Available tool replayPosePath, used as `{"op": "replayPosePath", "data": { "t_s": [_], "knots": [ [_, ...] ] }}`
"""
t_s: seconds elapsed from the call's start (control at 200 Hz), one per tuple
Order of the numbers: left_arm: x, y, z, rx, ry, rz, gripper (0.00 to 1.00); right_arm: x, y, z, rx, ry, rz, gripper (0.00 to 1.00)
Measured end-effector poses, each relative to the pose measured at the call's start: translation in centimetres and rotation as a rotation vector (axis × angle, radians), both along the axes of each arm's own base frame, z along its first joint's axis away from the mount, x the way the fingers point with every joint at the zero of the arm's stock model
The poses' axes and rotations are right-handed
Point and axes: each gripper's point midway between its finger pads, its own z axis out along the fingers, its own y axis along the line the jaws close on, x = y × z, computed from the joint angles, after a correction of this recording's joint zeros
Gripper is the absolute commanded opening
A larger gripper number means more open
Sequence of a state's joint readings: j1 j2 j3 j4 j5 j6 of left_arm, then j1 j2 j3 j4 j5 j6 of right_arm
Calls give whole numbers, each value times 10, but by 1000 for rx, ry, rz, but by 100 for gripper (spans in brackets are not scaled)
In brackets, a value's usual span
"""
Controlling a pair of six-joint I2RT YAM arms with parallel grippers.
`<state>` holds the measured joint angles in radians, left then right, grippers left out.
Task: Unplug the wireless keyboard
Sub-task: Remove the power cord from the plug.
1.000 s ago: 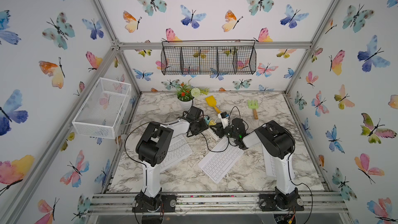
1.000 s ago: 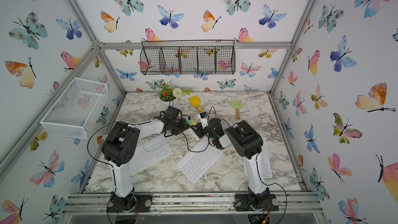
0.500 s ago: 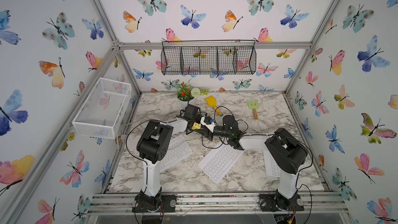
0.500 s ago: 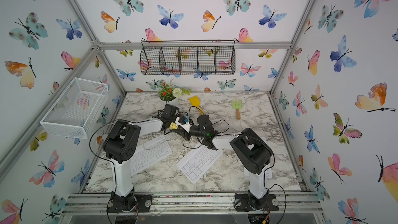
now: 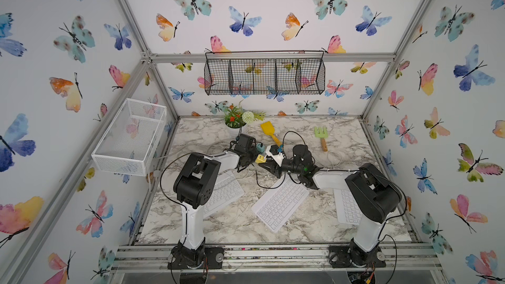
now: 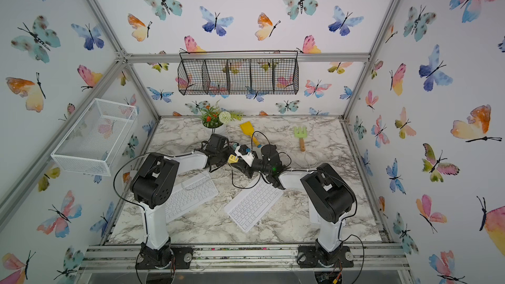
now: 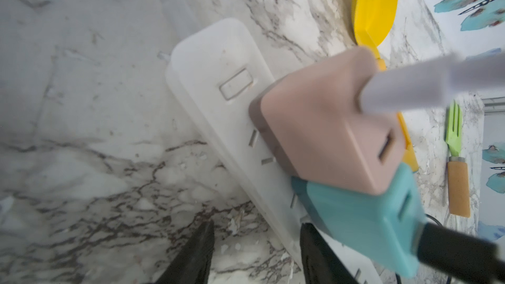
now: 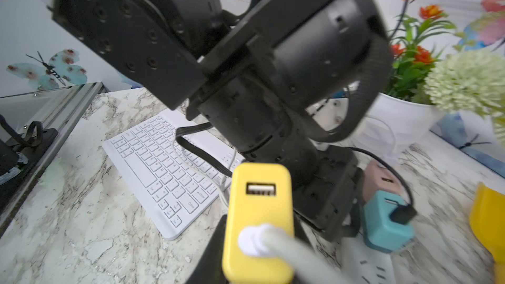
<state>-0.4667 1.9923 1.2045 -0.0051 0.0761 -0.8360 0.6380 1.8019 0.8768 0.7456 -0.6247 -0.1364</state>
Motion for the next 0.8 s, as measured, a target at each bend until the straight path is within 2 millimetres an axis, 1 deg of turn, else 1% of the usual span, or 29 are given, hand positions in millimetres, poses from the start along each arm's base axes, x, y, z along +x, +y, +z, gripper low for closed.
{"op": "replayPosePath", "data": {
  "t_s": [0.09,0.195,0.295,0.405,0.511,0.611,0.726,0.796],
  "knots": [
    [-7,1,2,-2,19,-9,57,11,-15,8,4,16,-42,17],
    [-15,1,3,-3,47,-27,59,22,-32,12,2,51,-90,17],
    [-21,-1,6,-11,65,-44,60,29,-47,11,-4,86,-136,17],
    [-24,-3,15,-25,63,-63,61,30,-61,5,-15,127,-182,18],
    [-25,-8,26,-47,48,-90,61,32,-65,9,-6,139,-199,18],
    [-24,-14,33,-66,36,-123,61,35,-65,16,5,144,-204,18],
    [-22,-20,43,-84,15,-159,62,42,-69,29,22,138,-220,18],
    [-21,-24,53,-99,-6,-182,63,48,-74,39,29,126,-234,18]
  ]
}}
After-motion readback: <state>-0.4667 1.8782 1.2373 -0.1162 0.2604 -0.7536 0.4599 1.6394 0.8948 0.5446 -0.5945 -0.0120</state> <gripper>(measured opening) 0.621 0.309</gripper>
